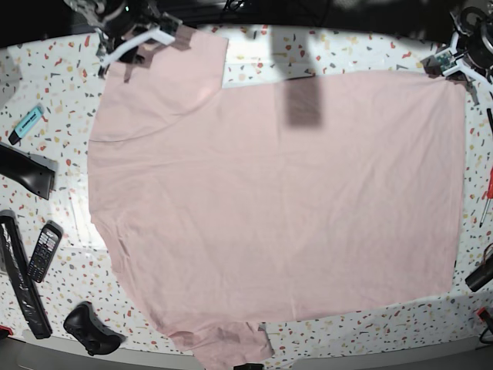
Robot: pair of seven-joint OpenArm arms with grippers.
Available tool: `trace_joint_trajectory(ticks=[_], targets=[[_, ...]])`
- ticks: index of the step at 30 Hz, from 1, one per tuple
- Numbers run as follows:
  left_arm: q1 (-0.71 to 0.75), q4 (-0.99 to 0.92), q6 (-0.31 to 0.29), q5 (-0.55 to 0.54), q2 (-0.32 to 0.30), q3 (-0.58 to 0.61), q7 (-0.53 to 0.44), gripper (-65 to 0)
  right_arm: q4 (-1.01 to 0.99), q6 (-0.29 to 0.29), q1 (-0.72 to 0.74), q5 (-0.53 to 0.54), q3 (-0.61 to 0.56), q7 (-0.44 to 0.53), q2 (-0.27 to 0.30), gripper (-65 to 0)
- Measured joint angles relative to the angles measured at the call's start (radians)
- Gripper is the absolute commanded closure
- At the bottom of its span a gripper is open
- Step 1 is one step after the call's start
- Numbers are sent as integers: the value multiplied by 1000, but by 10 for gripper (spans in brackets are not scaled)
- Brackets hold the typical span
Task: Fold the T-shirt properly
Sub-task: 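Pull the gripped shirt edge toward the arms with both grippers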
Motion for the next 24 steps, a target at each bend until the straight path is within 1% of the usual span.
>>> trace_joint_trajectory(ticks=[3,4,8,9,10,12,16,17,19,21,24], targets=[[0,0,0,0,-2,0,1,0,-51,5,68,-12,2,-1,-19,-270],[0,0,0,0,-2,0,0,0,-62,21,86,-17,2,6,-20,-270],[0,0,0,0,-2,0,0,0,-89,22,140,-12,-15,7,-20,-269],[-1,0,0,0,-2,0,0,0,-90,24,150,10,-18,7,-20,-269],[-3,0,0,0,-2,0,0,0,-92,45,159,34,-22,7,-20,-269],[-3,0,0,0,-2,0,0,0,-93,65,175,61,-29,15,-19,-269],[-3,0,0,0,-2,0,0,0,-95,71,207,85,-55,13,-20,-258],[-3,0,0,0,-2,0,0,0,-95,75,212,85,-62,13,-20,-240],[-3,0,0,0,-2,0,0,0,-95,102,220,85,-72,15,-20,-176],[-3,0,0,0,-2,0,0,0,-96,105,220,85,-82,14,-20,-120],[-3,0,0,0,-2,0,0,0,-96,105,234,87,-86,15,-20,-71]])
